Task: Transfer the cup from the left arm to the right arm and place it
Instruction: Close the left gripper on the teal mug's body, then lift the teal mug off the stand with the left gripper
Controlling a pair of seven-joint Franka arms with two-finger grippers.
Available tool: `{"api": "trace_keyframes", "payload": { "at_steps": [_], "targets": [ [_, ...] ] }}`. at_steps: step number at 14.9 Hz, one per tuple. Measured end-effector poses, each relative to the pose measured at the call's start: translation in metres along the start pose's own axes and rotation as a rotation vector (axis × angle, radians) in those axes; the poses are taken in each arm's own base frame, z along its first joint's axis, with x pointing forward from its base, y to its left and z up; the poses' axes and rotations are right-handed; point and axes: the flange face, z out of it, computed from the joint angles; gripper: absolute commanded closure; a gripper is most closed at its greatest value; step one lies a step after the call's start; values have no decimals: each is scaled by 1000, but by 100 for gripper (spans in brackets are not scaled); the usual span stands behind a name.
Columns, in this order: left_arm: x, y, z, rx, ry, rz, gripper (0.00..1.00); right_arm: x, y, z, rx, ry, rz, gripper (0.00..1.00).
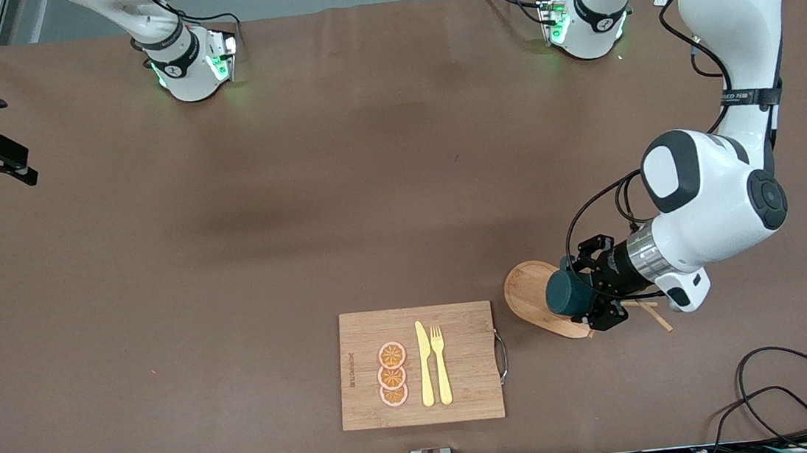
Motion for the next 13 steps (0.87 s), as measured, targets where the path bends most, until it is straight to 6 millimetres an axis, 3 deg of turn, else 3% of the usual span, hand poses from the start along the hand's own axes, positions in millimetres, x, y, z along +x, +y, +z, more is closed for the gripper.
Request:
{"api": "trace_keyframes", "payload": {
  "at_steps": [2, 7, 13],
  "targets": [
    [-1, 3, -4, -10, -1, 3, 38, 0, 0, 0, 0, 0, 0, 0],
    [-16, 9, -13, -34, -10, 23, 38, 0, 0, 0, 0, 0, 0, 0],
    [-69, 5, -8, -25, -67, 29, 37, 0, 0, 0, 0, 0, 0, 0]
  ]
}}
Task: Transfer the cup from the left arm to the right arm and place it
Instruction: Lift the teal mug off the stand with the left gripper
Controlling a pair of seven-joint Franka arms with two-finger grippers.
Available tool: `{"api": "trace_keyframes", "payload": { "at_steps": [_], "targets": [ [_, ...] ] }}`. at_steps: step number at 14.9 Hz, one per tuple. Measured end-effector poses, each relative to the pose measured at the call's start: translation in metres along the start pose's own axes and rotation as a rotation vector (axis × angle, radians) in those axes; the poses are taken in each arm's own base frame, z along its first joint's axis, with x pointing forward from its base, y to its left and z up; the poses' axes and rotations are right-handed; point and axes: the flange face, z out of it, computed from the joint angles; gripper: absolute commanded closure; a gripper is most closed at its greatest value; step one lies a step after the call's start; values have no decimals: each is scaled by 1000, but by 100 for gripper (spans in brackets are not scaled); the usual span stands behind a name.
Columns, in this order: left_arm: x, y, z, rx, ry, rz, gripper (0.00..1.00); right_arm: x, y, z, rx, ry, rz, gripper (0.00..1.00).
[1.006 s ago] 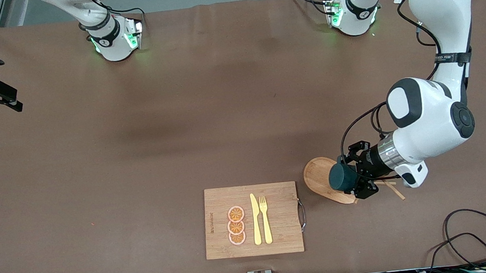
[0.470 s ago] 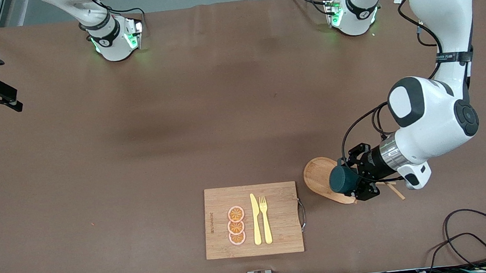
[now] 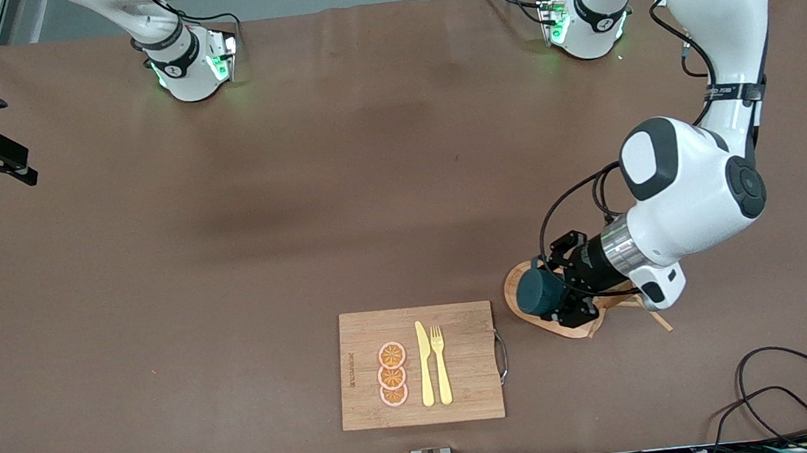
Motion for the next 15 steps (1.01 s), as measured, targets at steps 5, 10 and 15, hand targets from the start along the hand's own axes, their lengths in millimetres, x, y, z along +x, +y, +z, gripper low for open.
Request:
{"api": "trace_keyframes", "payload": {
  "at_steps": [5, 10, 15],
  "targets": [
    [-78, -13, 4, 8, 63, 128, 35, 0, 0, 0, 0, 0, 0, 0],
    [-190, -60, 39, 21, 292, 429, 35, 0, 0, 0, 0, 0, 0, 0],
    [-283, -119, 75, -34, 514, 731, 35, 0, 0, 0, 0, 0, 0, 0]
  ]
}}
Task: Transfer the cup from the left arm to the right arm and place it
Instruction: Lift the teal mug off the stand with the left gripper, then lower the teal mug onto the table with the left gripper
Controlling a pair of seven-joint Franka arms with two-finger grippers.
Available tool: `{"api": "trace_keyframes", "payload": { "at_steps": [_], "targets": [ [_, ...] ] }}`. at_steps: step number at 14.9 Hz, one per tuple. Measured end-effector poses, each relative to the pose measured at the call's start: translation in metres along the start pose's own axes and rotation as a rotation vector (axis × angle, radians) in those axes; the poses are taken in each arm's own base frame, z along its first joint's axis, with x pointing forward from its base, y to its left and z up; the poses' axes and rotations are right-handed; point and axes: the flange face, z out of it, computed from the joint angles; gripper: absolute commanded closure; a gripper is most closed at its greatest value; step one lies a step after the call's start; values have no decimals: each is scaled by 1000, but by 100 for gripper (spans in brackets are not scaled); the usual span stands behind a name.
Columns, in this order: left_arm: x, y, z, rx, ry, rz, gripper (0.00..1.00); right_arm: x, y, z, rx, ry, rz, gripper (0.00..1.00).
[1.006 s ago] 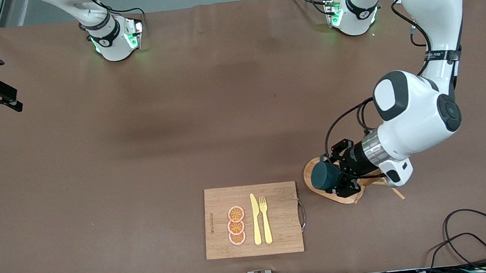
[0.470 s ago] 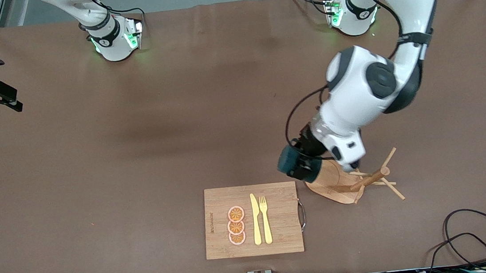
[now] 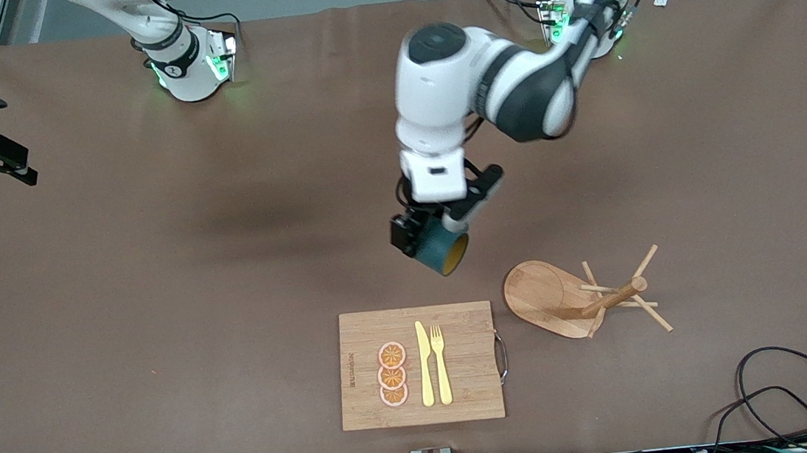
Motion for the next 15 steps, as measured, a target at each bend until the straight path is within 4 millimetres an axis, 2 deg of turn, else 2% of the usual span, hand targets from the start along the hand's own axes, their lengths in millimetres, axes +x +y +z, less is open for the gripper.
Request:
{"api": "trace_keyframes", "payload": {
  "at_steps": [3, 5, 7, 11, 15],
  "targets": [
    [-75, -1, 4, -36, 131, 166, 35, 0, 0, 0, 0, 0, 1, 0],
    [-115, -7, 21, -63, 230, 260, 35, 0, 1, 0, 0, -1, 1, 0],
    [-144, -14, 43, -86, 319, 366, 35, 0, 1, 0, 0, -2, 1, 0],
    [-205, -44, 101, -112, 502, 544, 35, 0, 2, 0, 0, -3, 4, 0],
    [-273, -97, 172, -157, 676, 641, 35, -1, 3, 0, 0, -4, 6, 0]
  ]
}}
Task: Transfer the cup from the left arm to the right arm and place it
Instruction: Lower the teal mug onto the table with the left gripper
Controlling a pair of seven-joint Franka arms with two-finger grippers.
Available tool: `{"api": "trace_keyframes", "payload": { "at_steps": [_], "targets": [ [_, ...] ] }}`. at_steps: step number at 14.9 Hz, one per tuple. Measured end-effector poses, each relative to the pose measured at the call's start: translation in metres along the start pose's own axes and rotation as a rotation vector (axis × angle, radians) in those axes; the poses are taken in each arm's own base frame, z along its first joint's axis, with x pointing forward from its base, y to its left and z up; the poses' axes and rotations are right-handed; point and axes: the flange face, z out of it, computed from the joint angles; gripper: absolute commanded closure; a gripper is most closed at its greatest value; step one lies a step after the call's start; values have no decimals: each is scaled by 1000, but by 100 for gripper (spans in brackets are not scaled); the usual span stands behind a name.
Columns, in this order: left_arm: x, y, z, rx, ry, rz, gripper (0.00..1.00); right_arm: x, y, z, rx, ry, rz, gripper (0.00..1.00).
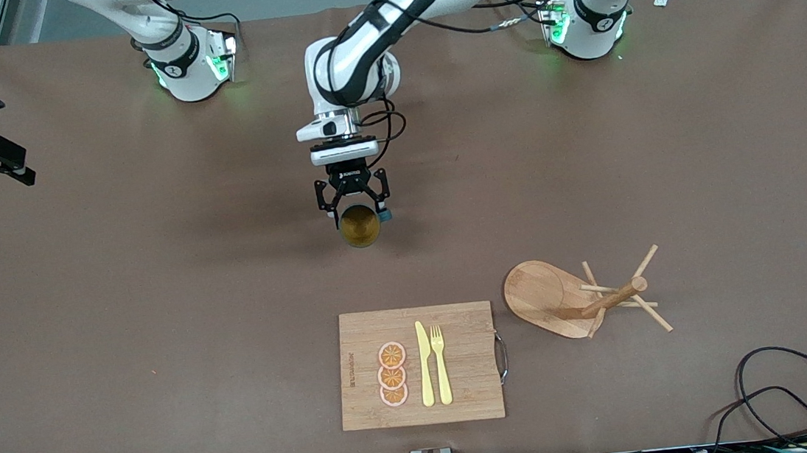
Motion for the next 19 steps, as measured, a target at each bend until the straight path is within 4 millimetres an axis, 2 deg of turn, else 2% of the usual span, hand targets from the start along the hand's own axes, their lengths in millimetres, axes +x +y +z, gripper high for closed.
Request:
{"api": "trace_keyframes", "payload": {
  "at_steps": [3, 6, 8, 9, 10, 16, 19],
  "targets": [
    [-62, -9, 10, -13, 84, 87, 34, 0, 1, 0, 0, -1, 1, 0],
    [-101, -19, 18, -15, 139, 113, 34, 0, 1, 0, 0, -1, 1, 0],
    [-113, -19, 13, -13, 172, 107, 32, 0, 1, 0, 0, -1, 0, 0],
    [-118, -18, 8, -13, 184, 100, 23, 0, 1, 0, 0, -1, 0, 0],
    [-123, -18, 4, -12, 196, 92, 0, 0, 1, 0, 0, -1, 0, 0],
    [-153, -14, -29, 36, 140, 29, 0, 0, 1, 0, 0, -1, -1, 0],
    [-150, -6, -49, 90, 76, -29, 0, 0, 1, 0, 0, -1, -1, 0]
  ]
}}
